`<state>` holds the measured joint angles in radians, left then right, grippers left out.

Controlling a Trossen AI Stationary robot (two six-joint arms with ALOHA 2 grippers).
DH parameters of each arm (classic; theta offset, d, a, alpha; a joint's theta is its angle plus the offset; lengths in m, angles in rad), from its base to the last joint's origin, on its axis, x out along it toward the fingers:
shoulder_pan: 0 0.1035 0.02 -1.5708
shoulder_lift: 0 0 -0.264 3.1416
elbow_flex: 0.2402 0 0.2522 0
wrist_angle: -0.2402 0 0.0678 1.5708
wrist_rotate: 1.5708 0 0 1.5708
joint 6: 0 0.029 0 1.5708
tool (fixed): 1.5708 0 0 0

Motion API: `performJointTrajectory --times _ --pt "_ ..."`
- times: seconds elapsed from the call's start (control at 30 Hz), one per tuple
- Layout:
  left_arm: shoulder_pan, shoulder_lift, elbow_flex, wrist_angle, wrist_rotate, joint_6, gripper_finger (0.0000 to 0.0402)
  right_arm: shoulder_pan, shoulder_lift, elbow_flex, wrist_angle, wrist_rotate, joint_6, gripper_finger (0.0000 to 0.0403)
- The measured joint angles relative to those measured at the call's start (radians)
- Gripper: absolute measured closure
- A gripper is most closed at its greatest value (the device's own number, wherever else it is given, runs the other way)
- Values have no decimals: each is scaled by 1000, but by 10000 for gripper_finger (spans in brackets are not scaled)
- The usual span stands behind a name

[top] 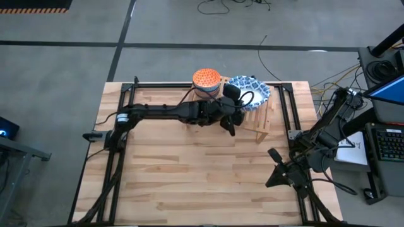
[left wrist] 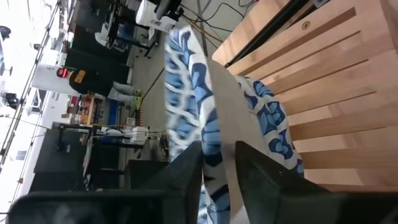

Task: Place and stack bowls onto a shelf
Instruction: Stack the white pattern bowl on top of the other white pattern bowl, then return to Home Position

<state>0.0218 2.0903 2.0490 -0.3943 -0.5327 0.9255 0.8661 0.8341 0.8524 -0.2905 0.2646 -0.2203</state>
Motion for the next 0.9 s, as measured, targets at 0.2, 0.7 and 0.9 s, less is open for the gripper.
performJointTrajectory --times 0.2,0.7,0.9 --pt "0 0 1 -2 -7 -30 291 0 0 0 -2 0 0 394" --pt "-103 -83 2 -242 -7 -337 243 -37 0 -21 70 485 42 394" --pt "-168 -195 -14 -474 40 -567 250 -219 0 -54 129 423 64 394"
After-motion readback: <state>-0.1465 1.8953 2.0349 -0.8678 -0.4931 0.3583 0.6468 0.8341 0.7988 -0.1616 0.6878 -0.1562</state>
